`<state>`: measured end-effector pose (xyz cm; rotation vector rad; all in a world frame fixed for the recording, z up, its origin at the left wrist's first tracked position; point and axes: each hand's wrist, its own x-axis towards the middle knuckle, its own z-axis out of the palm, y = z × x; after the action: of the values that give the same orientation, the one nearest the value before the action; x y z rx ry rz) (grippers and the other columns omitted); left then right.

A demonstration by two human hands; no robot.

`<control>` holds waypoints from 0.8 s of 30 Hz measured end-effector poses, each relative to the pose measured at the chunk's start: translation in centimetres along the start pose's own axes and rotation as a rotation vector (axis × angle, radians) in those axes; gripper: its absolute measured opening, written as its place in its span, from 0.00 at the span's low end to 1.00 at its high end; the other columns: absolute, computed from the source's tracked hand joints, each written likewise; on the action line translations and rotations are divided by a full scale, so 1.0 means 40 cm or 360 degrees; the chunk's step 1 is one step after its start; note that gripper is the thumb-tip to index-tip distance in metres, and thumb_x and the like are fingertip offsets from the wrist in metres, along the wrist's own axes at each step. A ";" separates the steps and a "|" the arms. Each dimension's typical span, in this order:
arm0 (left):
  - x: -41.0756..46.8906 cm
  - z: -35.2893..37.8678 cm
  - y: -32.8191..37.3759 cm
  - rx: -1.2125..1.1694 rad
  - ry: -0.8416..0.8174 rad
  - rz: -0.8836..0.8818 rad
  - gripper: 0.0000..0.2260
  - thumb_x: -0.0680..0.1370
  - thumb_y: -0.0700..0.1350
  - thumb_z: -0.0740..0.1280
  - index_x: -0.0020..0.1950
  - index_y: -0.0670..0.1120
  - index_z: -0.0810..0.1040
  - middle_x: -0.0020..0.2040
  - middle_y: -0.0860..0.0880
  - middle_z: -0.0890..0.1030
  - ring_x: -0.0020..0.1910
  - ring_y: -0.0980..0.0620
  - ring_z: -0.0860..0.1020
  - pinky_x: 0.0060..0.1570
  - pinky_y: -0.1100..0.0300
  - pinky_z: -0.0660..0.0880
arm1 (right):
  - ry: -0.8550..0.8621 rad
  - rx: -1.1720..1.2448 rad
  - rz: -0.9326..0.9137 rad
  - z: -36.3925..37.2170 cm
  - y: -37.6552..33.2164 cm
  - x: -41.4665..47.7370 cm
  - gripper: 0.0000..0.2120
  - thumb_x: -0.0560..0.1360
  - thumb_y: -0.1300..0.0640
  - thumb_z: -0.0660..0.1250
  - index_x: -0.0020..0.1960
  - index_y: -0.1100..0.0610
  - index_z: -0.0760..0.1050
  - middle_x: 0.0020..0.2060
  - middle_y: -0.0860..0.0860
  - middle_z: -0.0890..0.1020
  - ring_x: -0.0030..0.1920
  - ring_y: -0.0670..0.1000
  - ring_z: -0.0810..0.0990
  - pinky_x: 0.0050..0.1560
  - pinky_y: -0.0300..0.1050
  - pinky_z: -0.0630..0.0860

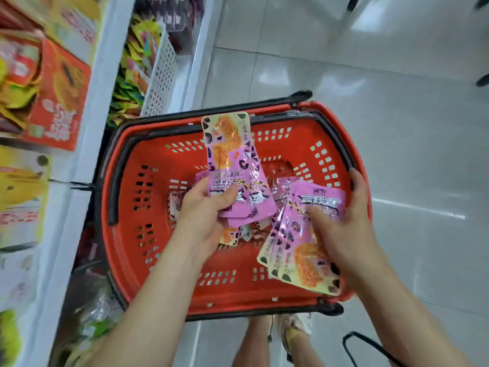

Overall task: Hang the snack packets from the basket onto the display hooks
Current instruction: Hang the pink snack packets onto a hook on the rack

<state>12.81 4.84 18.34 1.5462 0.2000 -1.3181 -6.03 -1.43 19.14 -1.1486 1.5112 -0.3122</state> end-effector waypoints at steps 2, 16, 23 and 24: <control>-0.101 0.014 0.061 -0.0120 -0.0103 -0.0053 0.29 0.68 0.34 0.69 0.70 0.40 0.70 0.59 0.41 0.81 0.40 0.49 0.83 0.37 0.52 0.82 | -0.0014 -0.0016 -0.0255 -0.031 -0.085 -0.048 0.29 0.76 0.63 0.67 0.69 0.40 0.63 0.61 0.43 0.76 0.54 0.48 0.80 0.57 0.47 0.75; -0.865 0.165 0.442 0.1136 0.0065 0.0919 0.28 0.70 0.44 0.76 0.68 0.51 0.73 0.60 0.54 0.77 0.59 0.55 0.76 0.63 0.56 0.71 | -0.0106 0.0502 -0.0559 -0.177 -0.733 -0.590 0.32 0.64 0.47 0.78 0.63 0.49 0.68 0.56 0.50 0.81 0.56 0.50 0.81 0.61 0.54 0.76; -1.148 0.130 0.514 0.0708 0.0347 0.1152 0.19 0.69 0.42 0.77 0.57 0.53 0.77 0.49 0.55 0.78 0.46 0.60 0.76 0.47 0.70 0.72 | -0.0225 0.0868 -0.0791 -0.234 -0.900 -0.801 0.21 0.71 0.64 0.74 0.60 0.56 0.72 0.49 0.50 0.84 0.49 0.50 0.83 0.58 0.56 0.79; -1.172 0.119 0.519 0.0565 0.0448 0.1149 0.15 0.68 0.42 0.78 0.51 0.51 0.79 0.44 0.52 0.80 0.41 0.57 0.76 0.42 0.67 0.73 | -0.0228 0.0979 -0.0762 -0.239 -0.914 -0.826 0.20 0.72 0.65 0.73 0.61 0.56 0.71 0.51 0.53 0.83 0.51 0.51 0.83 0.59 0.58 0.78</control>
<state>6.19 13.97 68.58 1.8547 -0.4113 -0.5797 -1.23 3.02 68.90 -0.9846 0.8960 -0.9289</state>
